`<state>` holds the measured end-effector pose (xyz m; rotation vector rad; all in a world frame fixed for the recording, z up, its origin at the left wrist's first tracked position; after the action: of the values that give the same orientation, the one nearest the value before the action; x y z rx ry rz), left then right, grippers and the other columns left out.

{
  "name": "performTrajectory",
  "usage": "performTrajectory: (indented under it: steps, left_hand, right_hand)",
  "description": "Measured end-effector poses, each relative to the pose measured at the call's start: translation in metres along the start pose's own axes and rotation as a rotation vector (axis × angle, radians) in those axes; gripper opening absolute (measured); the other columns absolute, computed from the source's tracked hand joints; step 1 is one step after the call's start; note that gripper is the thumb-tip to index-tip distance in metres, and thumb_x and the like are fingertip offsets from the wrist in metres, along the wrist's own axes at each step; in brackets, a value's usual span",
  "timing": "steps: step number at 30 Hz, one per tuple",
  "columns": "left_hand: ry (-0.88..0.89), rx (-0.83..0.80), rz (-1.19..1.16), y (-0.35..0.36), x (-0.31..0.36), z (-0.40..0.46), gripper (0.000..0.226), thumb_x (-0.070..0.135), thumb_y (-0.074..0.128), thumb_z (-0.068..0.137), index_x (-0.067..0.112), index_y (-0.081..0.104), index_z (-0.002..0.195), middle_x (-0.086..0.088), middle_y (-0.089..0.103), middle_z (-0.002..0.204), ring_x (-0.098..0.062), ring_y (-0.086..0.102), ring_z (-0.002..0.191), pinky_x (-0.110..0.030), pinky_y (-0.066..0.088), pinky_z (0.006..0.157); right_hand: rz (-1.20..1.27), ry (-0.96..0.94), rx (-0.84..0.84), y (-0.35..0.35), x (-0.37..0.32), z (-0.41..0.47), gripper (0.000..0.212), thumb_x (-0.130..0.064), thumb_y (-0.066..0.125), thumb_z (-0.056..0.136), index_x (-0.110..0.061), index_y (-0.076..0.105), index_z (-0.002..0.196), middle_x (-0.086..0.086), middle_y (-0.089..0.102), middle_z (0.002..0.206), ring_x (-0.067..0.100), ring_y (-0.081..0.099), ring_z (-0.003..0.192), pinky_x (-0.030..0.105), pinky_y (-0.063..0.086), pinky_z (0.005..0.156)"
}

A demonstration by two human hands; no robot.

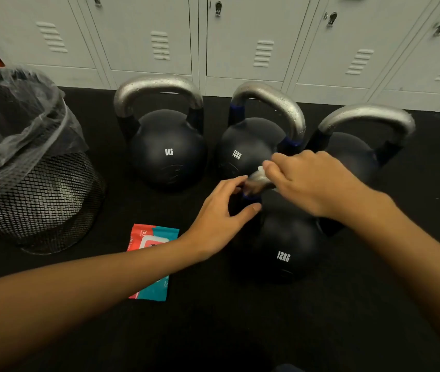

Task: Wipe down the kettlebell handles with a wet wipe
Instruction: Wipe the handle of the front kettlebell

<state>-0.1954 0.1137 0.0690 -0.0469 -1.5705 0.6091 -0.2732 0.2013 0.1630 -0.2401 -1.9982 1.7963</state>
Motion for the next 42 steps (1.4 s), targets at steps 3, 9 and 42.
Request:
performTrajectory:
  steps: [3, 9, 42]
  left_hand:
    - [0.036, 0.032, 0.006, 0.000, 0.007, 0.004, 0.054, 0.026, 0.068, 0.088, 0.026, 0.046, 0.137, 0.012, 0.054, 0.127, 0.013, 0.046, 0.112, 0.001, 0.033, 0.089]
    - [0.004, 0.085, 0.018, -0.004, 0.003, 0.012, 0.054, 0.025, 0.074, 0.083, 0.022, 0.054, 0.133, 0.010, 0.062, 0.122, 0.003, 0.056, 0.109, -0.002, 0.039, 0.089]
    - [0.011, 0.063, 0.056, -0.003, 0.004, 0.010, 0.052, 0.024, 0.071, 0.086, 0.026, 0.050, 0.133, 0.011, 0.059, 0.123, -0.002, 0.055, 0.114, -0.024, 0.045, 0.098]
  right_hand:
    - [-0.001, 0.124, 0.187, 0.005, 0.006, -0.015, 0.043, -0.041, 0.024, 0.102, -0.015, 0.058, 0.106, 0.004, 0.054, 0.075, 0.030, 0.057, 0.063, 0.044, 0.042, 0.069]
    - [0.078, 0.182, 0.300, 0.019, 0.023, -0.054, 0.047, -0.044, 0.031, 0.102, -0.031, 0.041, 0.146, 0.002, 0.060, 0.120, 0.025, 0.061, 0.104, 0.056, 0.035, 0.098]
    - [0.600, 0.281, -0.298, 0.021, 0.052, -0.001, 0.038, -0.038, 0.029, 0.105, -0.010, 0.055, 0.099, 0.008, 0.057, 0.100, 0.028, 0.055, 0.096, 0.038, 0.039, 0.082]
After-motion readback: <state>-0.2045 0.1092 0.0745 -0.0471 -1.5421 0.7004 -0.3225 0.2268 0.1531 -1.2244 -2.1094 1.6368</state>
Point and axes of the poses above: each hand's wrist, its own z-axis towards the middle knuckle, its own y-axis out of the palm, x = y × z, the point moved 7 cm from there along z, towards the middle knuckle
